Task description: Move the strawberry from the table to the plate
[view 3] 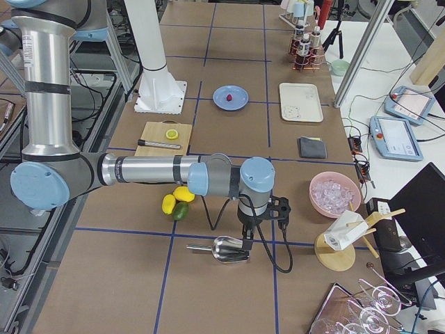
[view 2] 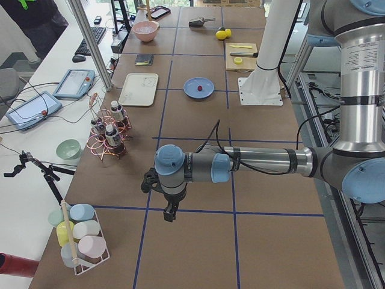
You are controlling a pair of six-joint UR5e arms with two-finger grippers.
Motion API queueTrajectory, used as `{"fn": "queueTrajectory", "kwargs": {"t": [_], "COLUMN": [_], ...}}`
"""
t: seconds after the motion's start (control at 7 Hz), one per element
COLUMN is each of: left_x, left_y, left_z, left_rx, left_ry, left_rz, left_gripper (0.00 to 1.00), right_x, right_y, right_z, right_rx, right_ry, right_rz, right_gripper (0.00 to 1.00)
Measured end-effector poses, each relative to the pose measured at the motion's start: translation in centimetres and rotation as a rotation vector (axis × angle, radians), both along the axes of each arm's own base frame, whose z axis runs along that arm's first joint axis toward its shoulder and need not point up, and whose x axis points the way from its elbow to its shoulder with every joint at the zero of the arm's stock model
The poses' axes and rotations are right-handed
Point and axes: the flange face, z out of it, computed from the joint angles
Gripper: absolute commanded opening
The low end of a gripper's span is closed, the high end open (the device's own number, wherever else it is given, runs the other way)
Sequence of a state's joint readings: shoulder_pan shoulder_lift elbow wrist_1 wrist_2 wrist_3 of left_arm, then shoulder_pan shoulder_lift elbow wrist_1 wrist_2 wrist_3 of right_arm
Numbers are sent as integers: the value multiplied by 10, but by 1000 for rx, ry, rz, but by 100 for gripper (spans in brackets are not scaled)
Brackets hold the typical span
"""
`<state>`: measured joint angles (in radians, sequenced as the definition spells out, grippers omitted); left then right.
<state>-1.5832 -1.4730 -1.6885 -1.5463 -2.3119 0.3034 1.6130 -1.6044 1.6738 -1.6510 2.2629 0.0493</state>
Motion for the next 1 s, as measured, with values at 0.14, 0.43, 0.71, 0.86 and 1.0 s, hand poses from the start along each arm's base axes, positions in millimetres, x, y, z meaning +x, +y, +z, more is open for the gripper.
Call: {"fn": "queueTrajectory", "kwargs": {"t": [0.14, 0.43, 0.71, 0.86, 1.0], "left_x": [0, 0, 0, 0, 0], "left_y": [0, 0, -1, -1, -1], "left_z": [0, -1, -3, -3, -4], "left_rx": [0, 0, 3, 4, 5], "left_ry": [-1, 3, 4, 5, 5], "left_rz": [0, -2, -3, -3, -3], "left_gripper": [100, 100, 100, 100, 100], "right_x": [0, 0, 0, 0, 0], "right_y": [0, 2, 5, 6, 7], "right_z": [0, 2, 5, 6, 8], "right_rx": [-1, -8, -18, -22, -24], "right_ry": [-2, -4, -5, -5, -4], "right_rz": [2, 7, 9, 10, 10], "right_gripper": [100, 100, 100, 100, 100]}}
